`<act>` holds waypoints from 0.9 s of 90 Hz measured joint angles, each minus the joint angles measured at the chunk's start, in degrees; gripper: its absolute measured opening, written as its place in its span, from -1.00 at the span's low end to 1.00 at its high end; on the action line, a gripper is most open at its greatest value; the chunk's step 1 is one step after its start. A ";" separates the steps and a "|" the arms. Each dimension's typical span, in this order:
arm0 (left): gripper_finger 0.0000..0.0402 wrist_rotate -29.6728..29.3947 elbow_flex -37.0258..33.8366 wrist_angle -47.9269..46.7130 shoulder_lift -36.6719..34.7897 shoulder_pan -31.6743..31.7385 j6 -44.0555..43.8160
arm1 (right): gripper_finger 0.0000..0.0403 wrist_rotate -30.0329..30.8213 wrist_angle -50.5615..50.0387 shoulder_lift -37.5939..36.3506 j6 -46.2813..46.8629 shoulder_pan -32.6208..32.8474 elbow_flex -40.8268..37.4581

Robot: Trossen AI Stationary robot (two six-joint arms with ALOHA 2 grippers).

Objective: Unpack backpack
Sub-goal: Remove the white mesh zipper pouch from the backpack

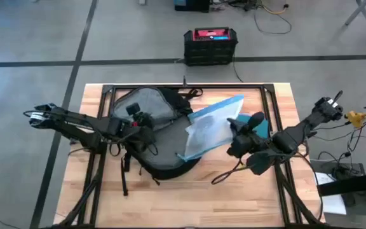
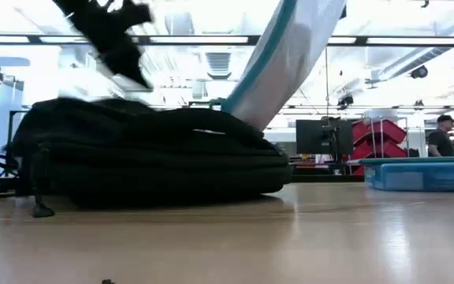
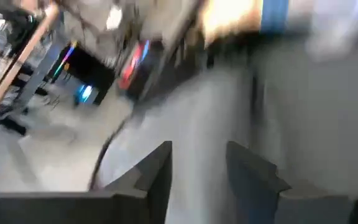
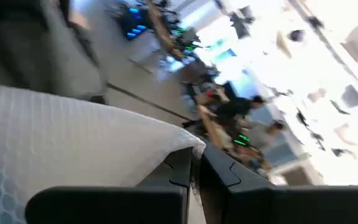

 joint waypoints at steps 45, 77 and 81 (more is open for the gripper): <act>0.06 32.25 -17.93 56.66 21.03 -2.71 1.54 | -1.00 3.90 -0.07 -5.56 0.34 -0.24 0.00; -0.11 30.52 -15.29 24.87 19.26 -9.76 -19.73 | -1.00 1.22 0.07 -3.17 1.10 -0.24 -0.07; -0.14 31.46 -14.95 18.88 15.81 -10.66 -20.94 | -1.00 0.47 0.07 -3.05 1.31 -0.24 -0.07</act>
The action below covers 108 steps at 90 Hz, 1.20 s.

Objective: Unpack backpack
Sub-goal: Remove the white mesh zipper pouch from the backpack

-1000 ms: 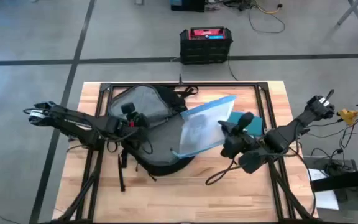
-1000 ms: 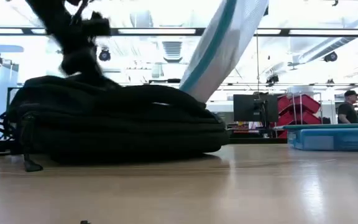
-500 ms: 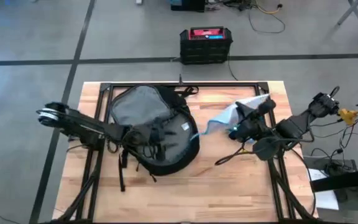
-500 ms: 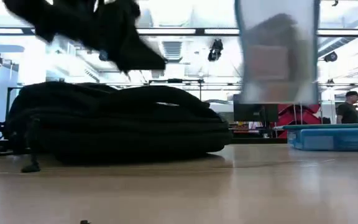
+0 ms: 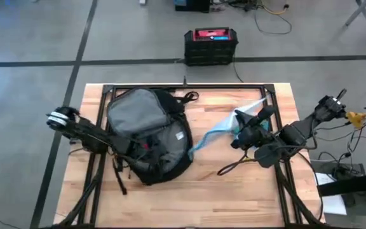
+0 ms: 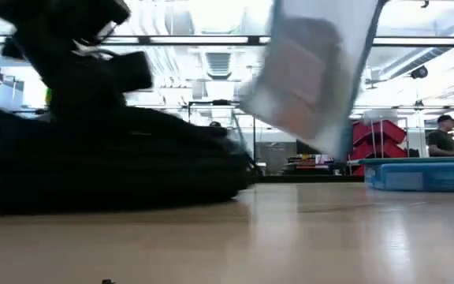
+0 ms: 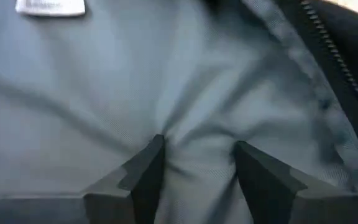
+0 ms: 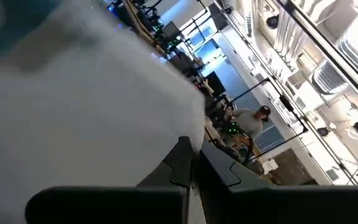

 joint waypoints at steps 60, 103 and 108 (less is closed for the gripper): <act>-0.33 -19.35 -13.80 42.45 -25.06 -8.55 34.06 | -1.00 -7.44 20.45 2.72 -17.34 -1.40 1.95; -0.03 -24.57 -9.63 66.51 4.04 -4.79 46.54 | -1.00 -13.64 28.13 2.79 -27.33 -5.53 13.43; 0.03 -24.69 -7.99 67.10 5.71 -3.64 47.26 | -1.00 -14.90 28.21 2.79 -27.34 -5.53 14.80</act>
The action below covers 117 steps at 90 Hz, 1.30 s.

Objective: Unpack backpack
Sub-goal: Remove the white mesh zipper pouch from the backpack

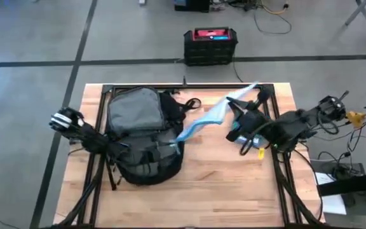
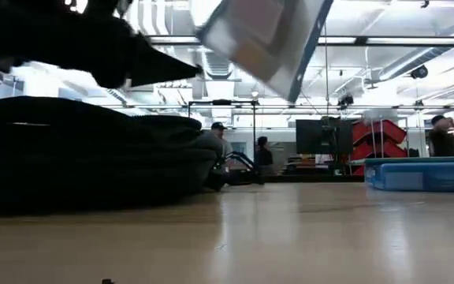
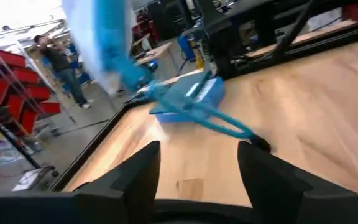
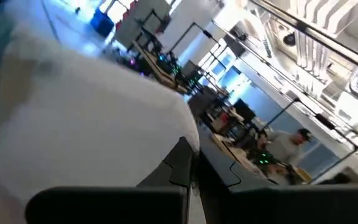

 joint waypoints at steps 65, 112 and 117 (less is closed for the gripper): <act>0.07 12.02 24.17 0.76 16.42 11.63 11.16 | -1.00 -3.54 -0.81 0.48 -1.54 0.02 6.29; -0.19 10.27 28.36 -0.80 15.26 11.14 11.36 | -1.00 -0.54 -6.51 1.13 0.88 0.02 6.31; -0.22 9.81 28.36 -2.00 15.23 11.04 11.23 | -1.00 0.79 -6.53 0.99 0.30 0.02 6.29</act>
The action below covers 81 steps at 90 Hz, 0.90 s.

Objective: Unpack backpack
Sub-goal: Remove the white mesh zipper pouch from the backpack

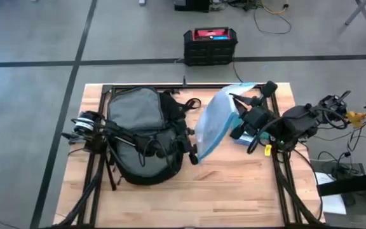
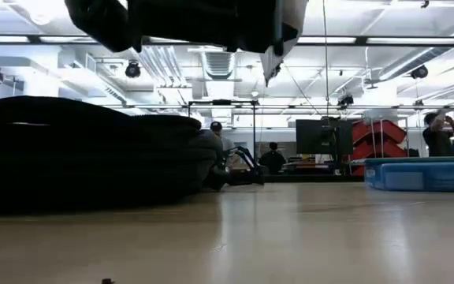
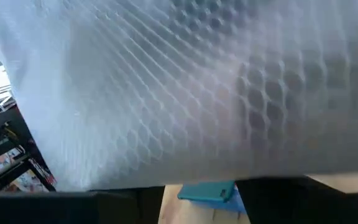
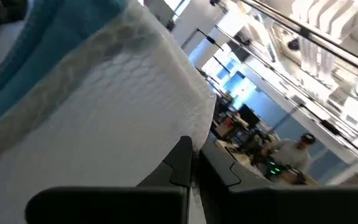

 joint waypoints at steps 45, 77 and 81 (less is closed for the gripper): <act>-0.35 -8.33 0.02 -4.36 0.96 -0.05 -9.27 | -1.00 1.25 1.65 -0.24 -2.78 -0.02 0.66; 0.04 -6.37 0.74 -4.23 1.00 -0.36 -5.45 | -1.00 1.90 6.35 -0.06 -6.75 -5.46 0.76; 0.13 -6.35 1.32 -4.21 1.01 -0.34 -4.92 | -1.00 1.89 6.36 0.28 -6.57 -6.60 0.76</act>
